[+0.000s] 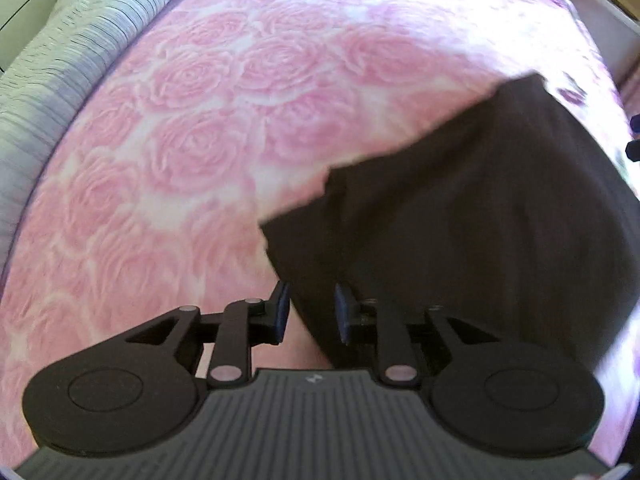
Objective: Fold clothes
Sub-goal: 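Lower the folded shirt onto the bed and open both grippers, then grasp the folded shirt edge with the left gripper while the right gripper grasps it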
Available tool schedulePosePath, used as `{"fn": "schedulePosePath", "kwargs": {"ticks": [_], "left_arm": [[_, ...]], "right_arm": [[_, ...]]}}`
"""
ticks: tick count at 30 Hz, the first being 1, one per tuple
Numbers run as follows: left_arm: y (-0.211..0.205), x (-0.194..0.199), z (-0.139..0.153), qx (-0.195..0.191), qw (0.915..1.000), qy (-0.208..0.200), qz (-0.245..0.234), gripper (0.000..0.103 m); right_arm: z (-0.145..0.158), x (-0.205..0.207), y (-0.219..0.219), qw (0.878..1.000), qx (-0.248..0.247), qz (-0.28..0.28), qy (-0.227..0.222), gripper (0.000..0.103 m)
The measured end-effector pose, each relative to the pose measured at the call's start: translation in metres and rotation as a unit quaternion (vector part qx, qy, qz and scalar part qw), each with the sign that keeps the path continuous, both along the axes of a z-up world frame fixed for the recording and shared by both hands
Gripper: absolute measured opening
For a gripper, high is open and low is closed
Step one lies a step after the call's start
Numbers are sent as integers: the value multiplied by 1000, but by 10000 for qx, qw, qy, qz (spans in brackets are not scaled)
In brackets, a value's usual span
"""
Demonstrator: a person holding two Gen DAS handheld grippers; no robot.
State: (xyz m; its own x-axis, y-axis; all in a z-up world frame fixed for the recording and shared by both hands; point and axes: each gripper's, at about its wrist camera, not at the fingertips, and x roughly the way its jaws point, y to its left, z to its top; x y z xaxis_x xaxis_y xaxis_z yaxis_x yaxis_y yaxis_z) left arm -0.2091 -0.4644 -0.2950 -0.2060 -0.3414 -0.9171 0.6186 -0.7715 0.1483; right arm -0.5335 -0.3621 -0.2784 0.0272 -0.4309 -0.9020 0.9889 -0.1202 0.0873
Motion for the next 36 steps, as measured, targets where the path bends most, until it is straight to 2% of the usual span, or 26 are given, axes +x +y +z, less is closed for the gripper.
{"fn": "schedulePosePath", "kwargs": {"ticks": [2,7,12,17,24,28,30,31,32,36], "left_arm": [[26,14,15,-68,10000,46,-35,36],[85,44,39,-165,9996,239,75,48],[127,69,53,-331,9990,287,-2,60],[144,88,69,-453,9983,371,-14,62],[151,102,84,-652,9967,479,-65,65],[164,97,78,-874,9943,270,-542,65],[173,93,73,-1025,9909,108,-867,65],[178,90,70,-1085,9887,9,-1032,65],[183,88,67,-1128,9866,-69,-1174,65],[200,74,49,-1207,9805,-222,-1535,65]], "right_arm": [[9,24,18,9999,118,5,75,58],[16,84,51,9990,395,101,196,59],[30,134,79,9973,354,437,463,59],[43,166,96,9959,232,628,602,59],[54,186,104,9948,163,710,707,59],[55,190,108,9939,107,720,823,60],[54,193,113,9908,-7,828,1072,69],[53,195,117,9880,-73,925,1233,78],[51,196,121,9852,-128,1028,1365,82],[33,195,133,9721,-60,1575,1739,84]]}}
